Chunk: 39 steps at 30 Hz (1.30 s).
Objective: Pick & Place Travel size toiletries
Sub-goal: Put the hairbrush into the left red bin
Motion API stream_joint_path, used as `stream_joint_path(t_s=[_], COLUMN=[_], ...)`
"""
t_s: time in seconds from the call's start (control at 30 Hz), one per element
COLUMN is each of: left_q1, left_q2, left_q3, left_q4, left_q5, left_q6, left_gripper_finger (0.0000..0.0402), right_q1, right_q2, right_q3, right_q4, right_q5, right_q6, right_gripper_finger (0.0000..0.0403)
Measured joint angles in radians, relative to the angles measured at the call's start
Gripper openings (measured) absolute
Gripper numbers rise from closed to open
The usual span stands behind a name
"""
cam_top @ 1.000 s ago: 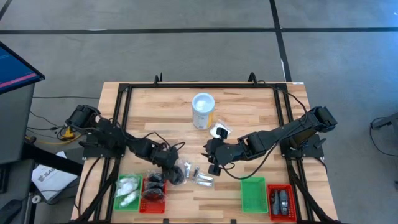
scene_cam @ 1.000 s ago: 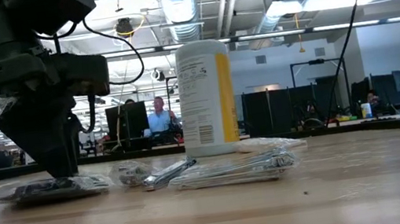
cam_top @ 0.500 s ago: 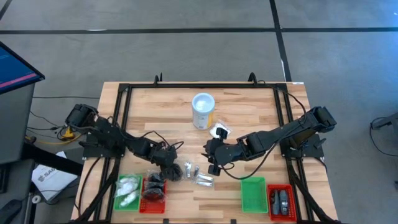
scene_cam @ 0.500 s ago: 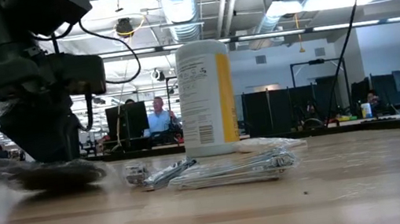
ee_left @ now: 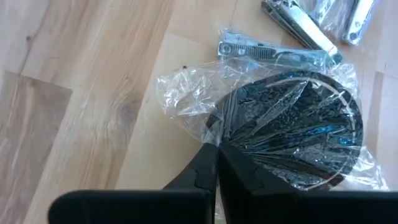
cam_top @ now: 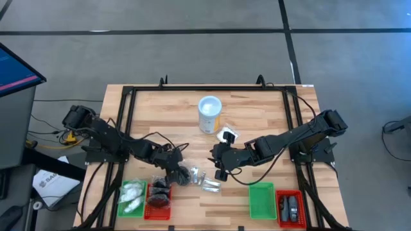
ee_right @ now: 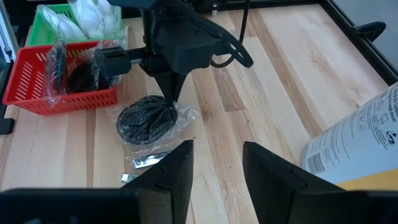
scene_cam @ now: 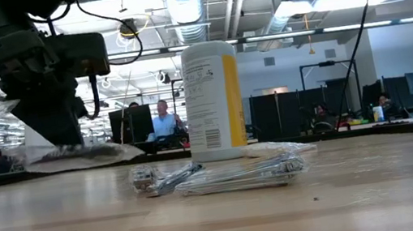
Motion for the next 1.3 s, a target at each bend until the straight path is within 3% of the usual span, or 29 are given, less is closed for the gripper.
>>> stream_joint_path(t_s=[0.3, 0.8, 1.3], left_q1=[-0.040, -0.131, -0.241], left_q2=[-0.074, -0.242, -0.239], left_q3=[0.001, 0.007, 0.182], left_q4=[-0.032, -0.107, -0.305], left_q5=[-0.005, -0.101, -0.179], left_q6=[-0.005, -0.070, -0.086], left_gripper_finger=[0.0000, 0.0000, 0.0000], right_q1=[0.000, 0.000, -0.006], right_q2=[0.000, 0.000, 0.000], right_q3=[0.000, 0.000, 0.001], right_q4=[-0.004, -0.007, -0.015], right_q5=[0.000, 0.000, 0.000], right_q6=[0.000, 0.000, 0.000], right_gripper_finger=[0.0129, 0.0129, 0.0129])
